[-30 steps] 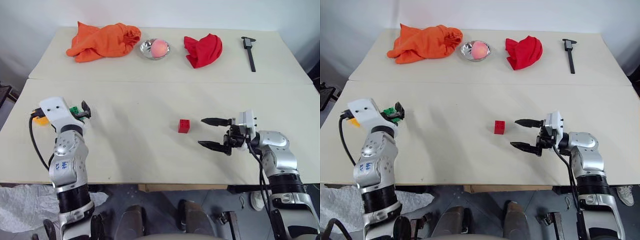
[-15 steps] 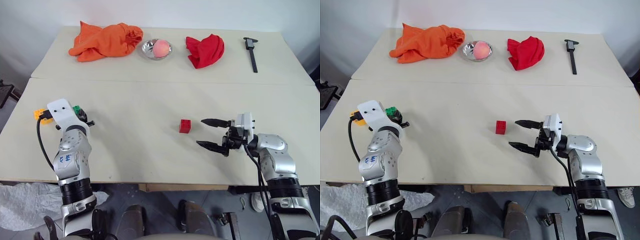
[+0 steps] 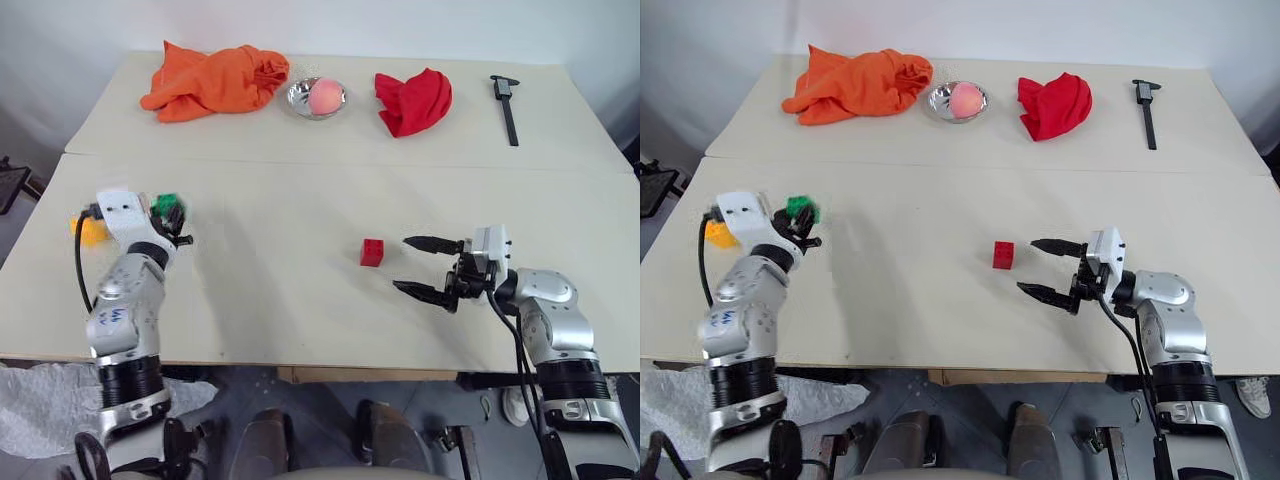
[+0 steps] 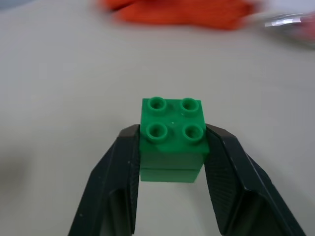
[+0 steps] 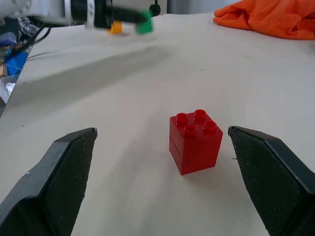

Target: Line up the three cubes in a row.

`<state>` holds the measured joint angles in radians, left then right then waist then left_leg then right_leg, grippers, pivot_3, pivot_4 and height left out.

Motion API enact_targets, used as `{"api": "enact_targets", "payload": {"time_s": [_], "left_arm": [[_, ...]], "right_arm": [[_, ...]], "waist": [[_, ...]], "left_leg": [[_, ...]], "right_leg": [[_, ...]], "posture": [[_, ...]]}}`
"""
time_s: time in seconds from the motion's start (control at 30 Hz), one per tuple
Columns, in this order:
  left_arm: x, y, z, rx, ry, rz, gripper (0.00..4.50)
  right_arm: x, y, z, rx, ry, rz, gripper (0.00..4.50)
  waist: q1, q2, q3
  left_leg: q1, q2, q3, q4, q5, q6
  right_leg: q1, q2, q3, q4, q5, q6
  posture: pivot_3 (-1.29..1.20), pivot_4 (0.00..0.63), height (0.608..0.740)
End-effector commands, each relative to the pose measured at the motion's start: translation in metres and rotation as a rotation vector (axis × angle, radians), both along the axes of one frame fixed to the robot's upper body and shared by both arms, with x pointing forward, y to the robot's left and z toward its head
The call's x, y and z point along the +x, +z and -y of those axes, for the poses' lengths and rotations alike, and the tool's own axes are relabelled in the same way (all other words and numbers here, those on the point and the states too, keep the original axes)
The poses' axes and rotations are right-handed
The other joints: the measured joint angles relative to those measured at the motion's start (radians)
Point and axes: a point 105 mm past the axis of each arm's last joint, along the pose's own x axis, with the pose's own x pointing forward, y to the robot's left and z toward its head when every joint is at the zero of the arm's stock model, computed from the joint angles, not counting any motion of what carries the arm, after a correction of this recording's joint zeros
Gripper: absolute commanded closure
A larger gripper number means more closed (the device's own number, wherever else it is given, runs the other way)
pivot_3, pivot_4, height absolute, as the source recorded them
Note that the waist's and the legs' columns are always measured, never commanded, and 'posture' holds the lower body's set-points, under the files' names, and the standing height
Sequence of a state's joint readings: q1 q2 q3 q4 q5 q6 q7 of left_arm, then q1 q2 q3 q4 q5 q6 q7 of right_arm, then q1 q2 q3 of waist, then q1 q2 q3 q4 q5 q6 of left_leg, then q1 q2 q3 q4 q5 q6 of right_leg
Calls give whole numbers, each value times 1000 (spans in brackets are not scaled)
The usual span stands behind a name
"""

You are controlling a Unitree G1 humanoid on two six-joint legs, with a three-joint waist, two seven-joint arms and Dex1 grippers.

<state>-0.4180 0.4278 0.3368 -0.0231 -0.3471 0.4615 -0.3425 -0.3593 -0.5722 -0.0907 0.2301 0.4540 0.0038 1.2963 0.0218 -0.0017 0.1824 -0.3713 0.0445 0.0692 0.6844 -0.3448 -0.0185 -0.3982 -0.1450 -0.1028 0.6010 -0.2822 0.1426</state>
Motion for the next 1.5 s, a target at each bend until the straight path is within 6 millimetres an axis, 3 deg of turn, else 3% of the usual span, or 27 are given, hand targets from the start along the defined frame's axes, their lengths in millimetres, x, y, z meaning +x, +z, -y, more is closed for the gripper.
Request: {"api": "enact_targets", "payload": {"time_s": [0.03, 0.13, 0.23, 0.4, 0.6, 0.93, 1.0, 1.13, 1.23, 1.33, 1.43, 1.5], "left_arm": [[-16, 26, 36, 132, -444, 105, 3019], [-36, 7, 67, 299, -906, 42, 3019], [-23, -13, 78, 439, -1053, -12, 3019], [0, -30, 104, 521, -1159, -35, 3019], [12, -42, 124, 578, -1187, -76, 3019], [17, -37, 147, 534, -1199, -54, 3019], [18, -36, 148, 525, -1204, -64, 2301], [22, -29, 148, 516, -1163, -24, 1476], [24, -15, 135, 496, -1116, 64, 675], [19, -10, 119, 478, -1103, 101, 675], [4, -11, 82, 455, -1027, 153, 675], [-8, -8, 62, 414, -929, 180, 264]], "right_arm": [[-6, 15, 19, -17, -39, 44, 0], [-15, 16, 33, -46, -67, 29, 0], [-20, 19, 42, -61, -98, 25, 0], [-30, 23, 49, -70, -139, 22, 0], [-43, 23, 48, -58, -178, 21, 0], [-49, 12, 49, -36, -203, 1, 0], [-51, 8, 49, -32, -199, -7, 0], [-52, 4, 48, -26, -182, -15, 0], [-51, 1, 44, -18, -148, -21, 0], [-49, -1, 38, -11, -116, -20, 0], [-43, 1, 25, 15, -63, -16, 0], [-40, 3, 19, 33, -34, -18, 0]], "waist": [[5, 0, 0], [5, 0, 0], [4, 0, 0], [0, -1, 0], [0, -2, 1], [7, -2, 1], [5, -2, 1], [2, -2, 1], [-1, -2, 1], [-7, -2, 1], [-24, -2, 1], [-32, -1, 1]], "left_leg": [[0, 0, 0, 0, 0, 0], [0, 0, 0, -1, 0, 0], [0, 0, 1, -1, 0, 0], [0, 0, 1, 0, 0, 0], [0, 0, 2, -2, 0, 1], [-1, 0, 2, 0, 0, 2], [-1, 0, 2, 0, 0, 2], [-1, 0, 2, 0, 0, 2], [-1, 0, 2, 0, 0, 2], [-1, 0, 2, 0, 0, 2], [0, 0, 2, -1, 0, 2], [1, 1, 2, -1, 0, 2]], "right_leg": [[0, 0, 0, -1, 0, 0], [0, 0, 0, -1, 0, 0], [0, 1, 0, -1, 0, 0], [0, 1, 0, -1, 0, 1], [0, 1, -1, -4, 0, 1], [1, 1, 0, -4, 1, 3], [1, 1, -1, -4, 2, 3], [1, 1, -1, -4, 2, 3], [1, 1, -1, -4, 2, 3], [1, 1, -1, -4, 1, 3], [1, 1, 0, -4, 1, 3], [1, 1, 0, -3, 1, 3]], "posture": [[0, 150, 740], [0, 150, 740], [0, 150, 740], [0, 150, 740], [0, 150, 740], [0, 150, 740], [0, 150, 740], [0, 150, 740], [0, 150, 740], [0, 150, 740], [0, 150, 740], [0, 150, 740]]}}
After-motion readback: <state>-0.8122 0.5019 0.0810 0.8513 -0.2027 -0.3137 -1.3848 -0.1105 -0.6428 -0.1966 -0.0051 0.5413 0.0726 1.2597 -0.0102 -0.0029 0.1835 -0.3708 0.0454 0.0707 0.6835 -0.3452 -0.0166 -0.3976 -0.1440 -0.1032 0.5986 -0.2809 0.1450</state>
